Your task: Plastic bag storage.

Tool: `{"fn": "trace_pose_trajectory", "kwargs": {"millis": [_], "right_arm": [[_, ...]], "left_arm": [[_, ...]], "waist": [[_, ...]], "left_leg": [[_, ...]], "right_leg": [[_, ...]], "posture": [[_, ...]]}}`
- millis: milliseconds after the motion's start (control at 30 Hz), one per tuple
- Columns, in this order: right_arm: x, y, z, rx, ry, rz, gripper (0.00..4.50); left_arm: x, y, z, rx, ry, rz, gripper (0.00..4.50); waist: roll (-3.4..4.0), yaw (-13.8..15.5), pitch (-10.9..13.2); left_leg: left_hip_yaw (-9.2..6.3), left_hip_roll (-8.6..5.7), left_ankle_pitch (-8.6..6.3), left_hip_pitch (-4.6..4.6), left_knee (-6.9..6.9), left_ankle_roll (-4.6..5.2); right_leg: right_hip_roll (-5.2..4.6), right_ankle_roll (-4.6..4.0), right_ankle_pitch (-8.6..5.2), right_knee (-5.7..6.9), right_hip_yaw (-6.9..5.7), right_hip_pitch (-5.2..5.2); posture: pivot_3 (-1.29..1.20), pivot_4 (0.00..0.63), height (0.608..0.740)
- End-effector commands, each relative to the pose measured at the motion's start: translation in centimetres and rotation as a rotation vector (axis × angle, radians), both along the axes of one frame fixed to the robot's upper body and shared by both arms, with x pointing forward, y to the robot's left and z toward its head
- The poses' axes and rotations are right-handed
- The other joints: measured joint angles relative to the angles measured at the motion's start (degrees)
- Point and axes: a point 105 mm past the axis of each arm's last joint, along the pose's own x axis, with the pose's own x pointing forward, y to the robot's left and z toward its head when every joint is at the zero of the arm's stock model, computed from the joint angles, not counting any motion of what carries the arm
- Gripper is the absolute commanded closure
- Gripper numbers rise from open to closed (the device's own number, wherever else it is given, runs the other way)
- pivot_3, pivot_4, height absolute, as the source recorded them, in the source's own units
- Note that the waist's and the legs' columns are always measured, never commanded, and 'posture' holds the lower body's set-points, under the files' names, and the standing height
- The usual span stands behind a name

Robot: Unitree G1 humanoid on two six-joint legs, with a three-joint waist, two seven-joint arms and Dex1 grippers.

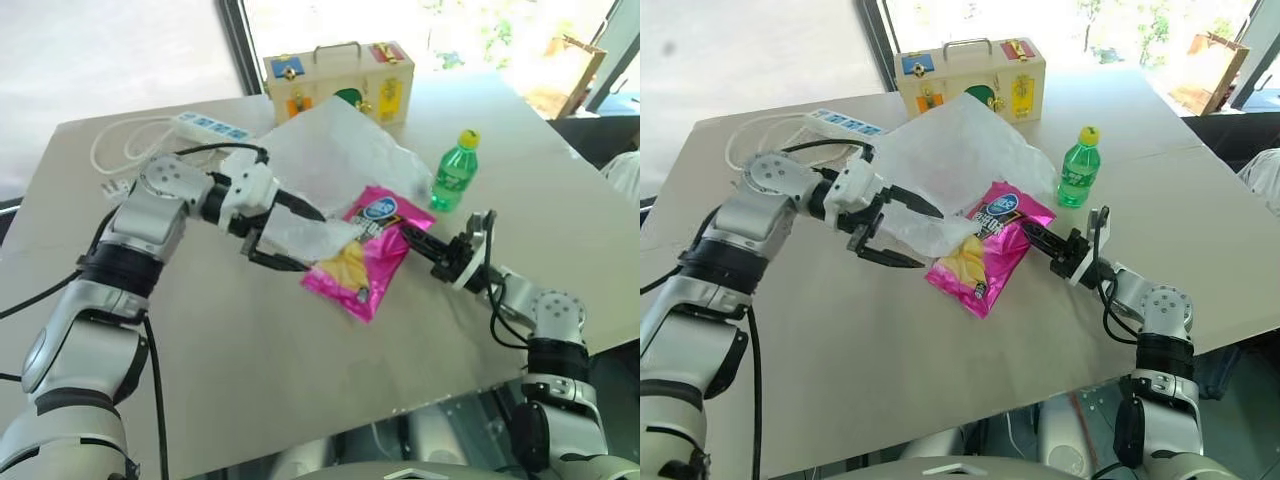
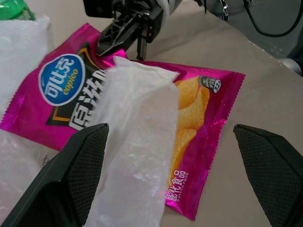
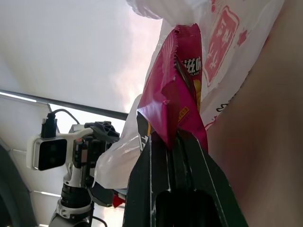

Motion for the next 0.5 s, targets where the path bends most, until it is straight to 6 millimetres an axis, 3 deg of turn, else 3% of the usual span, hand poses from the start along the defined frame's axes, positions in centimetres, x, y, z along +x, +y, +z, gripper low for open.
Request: {"fn": "trace_pose_trajectory", "kwargs": {"millis": [33,267,367,500], "right_arm": [[-0.1,0.0,0.9,0.001,-0.045,0.000,4.50],[-0.1,0.0,1.0,-0.007,-0.051,-0.003,4.50],[-0.1,0.1,0.9,-0.010,-0.050,-0.001,4.50],[-0.1,0.1,0.9,-0.014,-0.052,-0.004,4.50]], "left_arm": [[-0.6,-2.2,3.0,-0.181,-0.152,-0.048,0.04],[-1.9,-3.1,0.5,-0.120,-0.233,-0.023,0.04],[-1.1,-2.8,-0.6,-0.052,-0.337,0.038,0.04],[0.4,-2.4,-0.3,-0.080,-0.364,0.179,0.04]], "waist": [[0.00,0.1,0.0],[0.01,-0.6,0.0],[0.01,-0.3,0.0],[0.00,0.2,0.0]], "left_leg": [[0.00,0.00,0.00,0.00,0.01,0.00],[0.07,0.03,0.00,0.07,-0.05,0.00],[0.05,0.02,0.00,0.07,0.00,-0.01],[0.05,-0.05,0.00,0.09,0.09,0.00]], "right_leg": [[0.00,0.00,0.00,0.00,0.00,0.00],[-0.24,0.00,0.00,0.01,0.10,0.00],[-0.22,0.00,0.00,0.00,0.08,0.01],[-0.24,0.00,0.00,-0.03,0.05,0.06]], "posture": [[0.00,0.150,0.740],[0.00,0.150,0.740],[0.00,0.150,0.740],[0.00,0.150,0.740]]}}
